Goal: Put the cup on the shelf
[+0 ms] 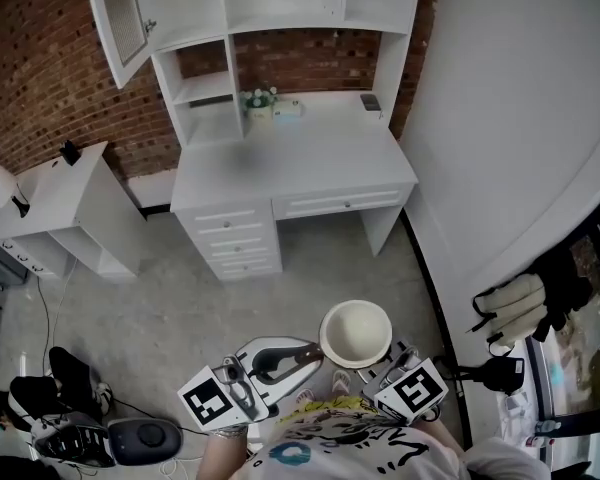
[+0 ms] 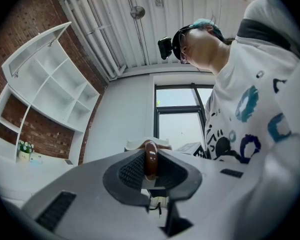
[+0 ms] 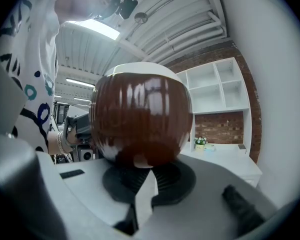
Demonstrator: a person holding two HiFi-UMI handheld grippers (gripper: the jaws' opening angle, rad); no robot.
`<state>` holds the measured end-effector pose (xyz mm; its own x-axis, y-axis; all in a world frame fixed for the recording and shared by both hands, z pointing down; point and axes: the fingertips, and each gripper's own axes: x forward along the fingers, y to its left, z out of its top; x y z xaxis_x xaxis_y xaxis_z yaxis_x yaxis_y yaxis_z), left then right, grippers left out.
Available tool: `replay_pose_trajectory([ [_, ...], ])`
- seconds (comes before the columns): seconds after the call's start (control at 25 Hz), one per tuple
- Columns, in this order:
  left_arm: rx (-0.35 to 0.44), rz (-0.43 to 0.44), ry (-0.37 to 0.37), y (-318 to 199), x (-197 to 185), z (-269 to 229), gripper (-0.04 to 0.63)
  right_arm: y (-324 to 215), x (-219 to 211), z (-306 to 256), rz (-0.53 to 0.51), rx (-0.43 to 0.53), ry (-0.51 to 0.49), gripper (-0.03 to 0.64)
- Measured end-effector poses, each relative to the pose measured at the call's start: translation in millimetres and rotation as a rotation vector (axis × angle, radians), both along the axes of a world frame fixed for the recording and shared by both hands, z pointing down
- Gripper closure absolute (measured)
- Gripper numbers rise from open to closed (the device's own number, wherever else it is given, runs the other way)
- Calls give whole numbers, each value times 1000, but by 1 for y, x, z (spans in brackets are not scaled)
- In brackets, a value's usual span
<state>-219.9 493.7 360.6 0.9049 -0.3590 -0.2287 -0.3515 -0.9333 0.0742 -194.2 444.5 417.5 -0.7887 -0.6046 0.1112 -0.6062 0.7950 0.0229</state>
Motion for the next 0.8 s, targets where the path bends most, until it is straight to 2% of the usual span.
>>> replay_pose_trajectory([
  [0.32, -5, 32, -8, -27, 13, 2, 538, -26, 14, 1, 26, 0, -13, 589],
  [0.8, 10, 48, -38, -95, 49, -3, 538, -95, 50, -4, 40, 21, -21, 589],
])
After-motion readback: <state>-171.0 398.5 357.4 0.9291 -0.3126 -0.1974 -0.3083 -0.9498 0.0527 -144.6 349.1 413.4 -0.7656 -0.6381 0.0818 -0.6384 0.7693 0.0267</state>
